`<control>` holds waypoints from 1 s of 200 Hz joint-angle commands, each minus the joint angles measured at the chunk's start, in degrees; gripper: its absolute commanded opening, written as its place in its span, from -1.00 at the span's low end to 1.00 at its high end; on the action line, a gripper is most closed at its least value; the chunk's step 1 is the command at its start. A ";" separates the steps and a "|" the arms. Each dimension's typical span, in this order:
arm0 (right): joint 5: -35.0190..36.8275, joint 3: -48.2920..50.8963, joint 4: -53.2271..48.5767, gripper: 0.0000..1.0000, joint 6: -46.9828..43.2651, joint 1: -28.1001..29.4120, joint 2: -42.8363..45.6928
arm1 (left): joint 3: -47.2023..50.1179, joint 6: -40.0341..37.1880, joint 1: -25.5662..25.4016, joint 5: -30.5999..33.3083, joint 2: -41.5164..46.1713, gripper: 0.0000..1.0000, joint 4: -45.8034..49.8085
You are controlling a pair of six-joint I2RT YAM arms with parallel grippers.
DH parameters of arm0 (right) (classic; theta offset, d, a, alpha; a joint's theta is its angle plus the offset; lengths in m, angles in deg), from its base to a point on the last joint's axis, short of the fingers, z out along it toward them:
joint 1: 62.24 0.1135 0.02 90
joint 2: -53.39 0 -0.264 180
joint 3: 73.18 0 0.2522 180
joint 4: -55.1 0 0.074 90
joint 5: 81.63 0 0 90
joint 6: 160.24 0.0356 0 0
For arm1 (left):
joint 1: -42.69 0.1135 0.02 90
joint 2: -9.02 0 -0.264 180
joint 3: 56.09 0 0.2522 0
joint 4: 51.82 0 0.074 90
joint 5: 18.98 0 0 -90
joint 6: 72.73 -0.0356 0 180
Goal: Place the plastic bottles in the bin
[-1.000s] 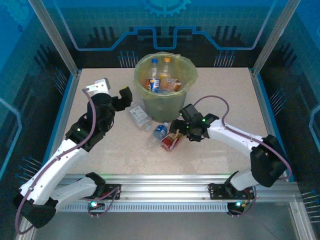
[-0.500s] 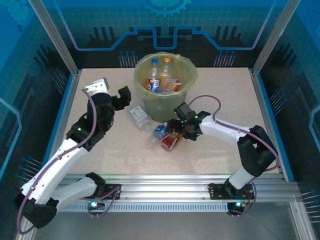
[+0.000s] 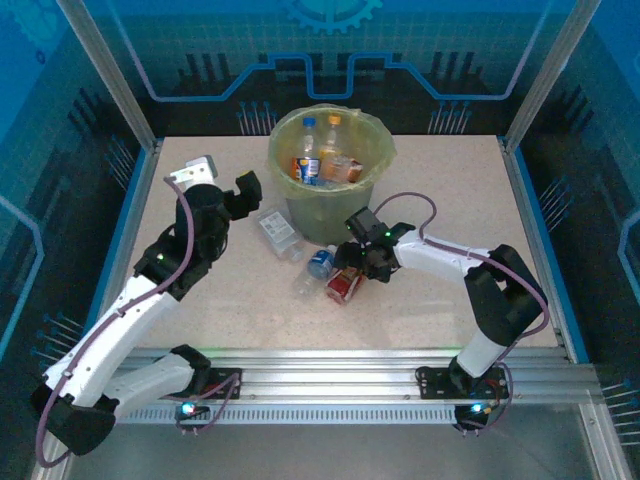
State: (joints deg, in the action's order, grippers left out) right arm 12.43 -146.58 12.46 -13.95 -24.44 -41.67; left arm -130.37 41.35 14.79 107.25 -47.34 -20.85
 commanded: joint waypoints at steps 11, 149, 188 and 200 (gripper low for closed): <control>0.84 0.66 -1.59 0.63 -1.33 -0.97 -0.48 | 1.18 0.83 0.57 0.57 0.10 0.98 -1.34; 3.42 -0.36 -4.86 0.75 -6.26 -3.74 -4.22 | 1.01 1.37 0.65 0.21 0.28 0.98 -1.05; 4.24 -2.19 -5.74 0.78 -8.21 -4.29 -7.46 | 1.10 1.32 0.74 0.27 0.28 0.98 -1.08; 3.83 -2.78 -5.99 0.78 -8.92 -4.64 -8.53 | 1.10 1.31 0.77 0.30 0.28 0.98 -1.05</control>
State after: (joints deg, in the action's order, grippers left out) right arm 15.44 -147.50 8.11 -20.60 -27.98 -47.75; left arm -129.64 41.39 15.12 107.22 -47.38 -20.82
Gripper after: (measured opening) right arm 0.887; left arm 0.989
